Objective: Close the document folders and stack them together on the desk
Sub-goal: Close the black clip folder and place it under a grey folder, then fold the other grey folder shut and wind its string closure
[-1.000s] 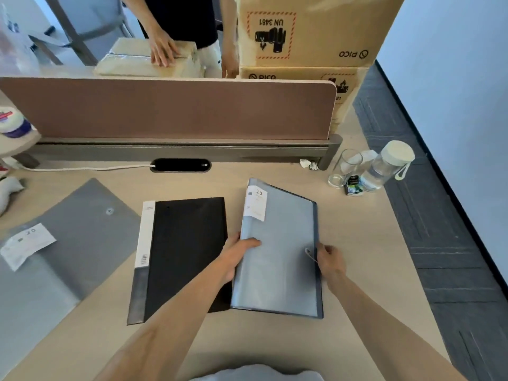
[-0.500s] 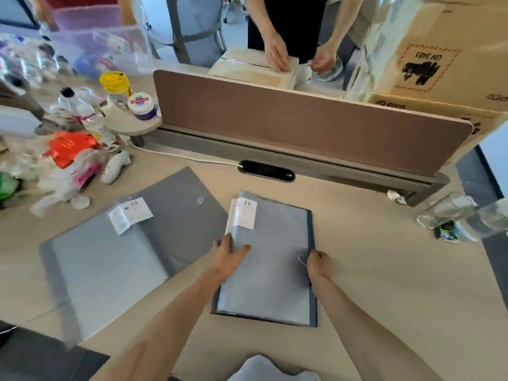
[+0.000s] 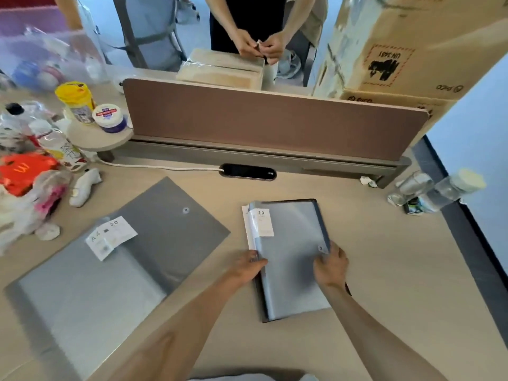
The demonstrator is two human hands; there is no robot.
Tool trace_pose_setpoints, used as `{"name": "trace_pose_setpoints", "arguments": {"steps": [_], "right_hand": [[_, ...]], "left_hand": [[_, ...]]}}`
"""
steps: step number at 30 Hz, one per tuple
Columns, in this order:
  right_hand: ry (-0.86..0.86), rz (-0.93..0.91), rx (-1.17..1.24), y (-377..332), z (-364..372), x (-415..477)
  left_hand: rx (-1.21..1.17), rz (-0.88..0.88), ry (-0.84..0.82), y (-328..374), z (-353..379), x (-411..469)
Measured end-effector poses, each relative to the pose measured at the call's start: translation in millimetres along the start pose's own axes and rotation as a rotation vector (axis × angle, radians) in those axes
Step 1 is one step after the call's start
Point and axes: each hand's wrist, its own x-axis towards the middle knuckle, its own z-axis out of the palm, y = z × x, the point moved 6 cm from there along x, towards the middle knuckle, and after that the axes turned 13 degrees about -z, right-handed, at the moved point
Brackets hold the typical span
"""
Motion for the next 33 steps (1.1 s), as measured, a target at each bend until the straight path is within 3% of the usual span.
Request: {"name": "trace_pose_setpoints", "arguments": {"steps": [6, 9, 14, 18, 22, 27, 33], "right_hand": [[-0.063, -0.153, 0.072, -1, -39, 16], [-0.105, -0.262, 0.100, -6, -43, 29], [-0.230, -0.458, 0.108, -34, -9, 35], [-0.314, -0.628, 0.070, -78, 31, 18], [-0.425, -0.733, 0.052, -118, 77, -11], [-0.571, -0.689, 0.046, -154, 136, -39], [-0.569, -0.613, -0.013, -191, 186, -41]], "left_hand": [[0.112, 0.049, -0.038, 36, 65, -1], [0.111, 0.091, 0.020, 39, 73, -2], [-0.002, 0.089, 0.226, 10, 35, -16], [-0.062, 0.028, 0.345, -57, -16, -7], [-0.074, -0.005, 0.458, -92, -62, -50], [-0.072, -0.048, 0.590, -129, -110, -84], [-0.094, -0.066, 0.569, -163, -169, -83]]}}
